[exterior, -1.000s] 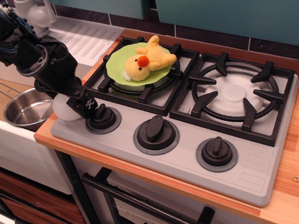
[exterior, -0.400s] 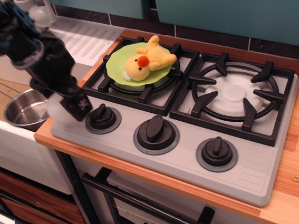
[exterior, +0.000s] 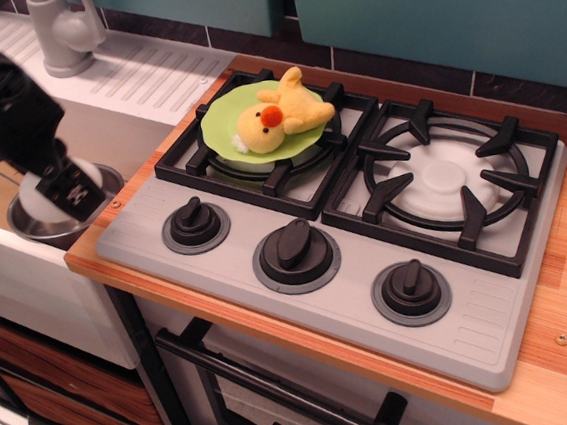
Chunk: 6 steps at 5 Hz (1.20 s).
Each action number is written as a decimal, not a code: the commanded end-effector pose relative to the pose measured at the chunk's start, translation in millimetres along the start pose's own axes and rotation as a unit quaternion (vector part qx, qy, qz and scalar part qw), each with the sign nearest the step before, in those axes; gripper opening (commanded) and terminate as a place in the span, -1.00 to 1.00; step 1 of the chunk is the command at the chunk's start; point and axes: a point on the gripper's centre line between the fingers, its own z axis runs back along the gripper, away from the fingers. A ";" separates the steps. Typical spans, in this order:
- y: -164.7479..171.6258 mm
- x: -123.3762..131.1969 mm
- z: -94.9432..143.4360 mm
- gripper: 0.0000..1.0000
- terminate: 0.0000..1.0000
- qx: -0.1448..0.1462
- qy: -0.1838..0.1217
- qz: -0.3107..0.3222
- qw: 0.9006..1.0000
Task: Put stuffedduck on plate and egg in pot or pan in sink
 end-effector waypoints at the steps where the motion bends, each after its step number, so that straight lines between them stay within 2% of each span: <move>1: 34.6 -9.6 -11.0 -1.00 -1.00 0.012 -0.053 -0.031 0.998; 2: 46.4 -6.4 -22.4 -1.00 -1.00 0.013 -0.090 -0.053 0.994; 4: 65.8 13.5 -26.2 -1.00 -1.00 0.015 -0.107 -0.083 0.991; 5: 67.0 18.4 -24.7 1.00 -1.00 0.010 -0.104 -0.092 0.990; 6: 62.8 20.6 -21.1 1.00 -1.00 0.012 -0.090 -0.089 0.992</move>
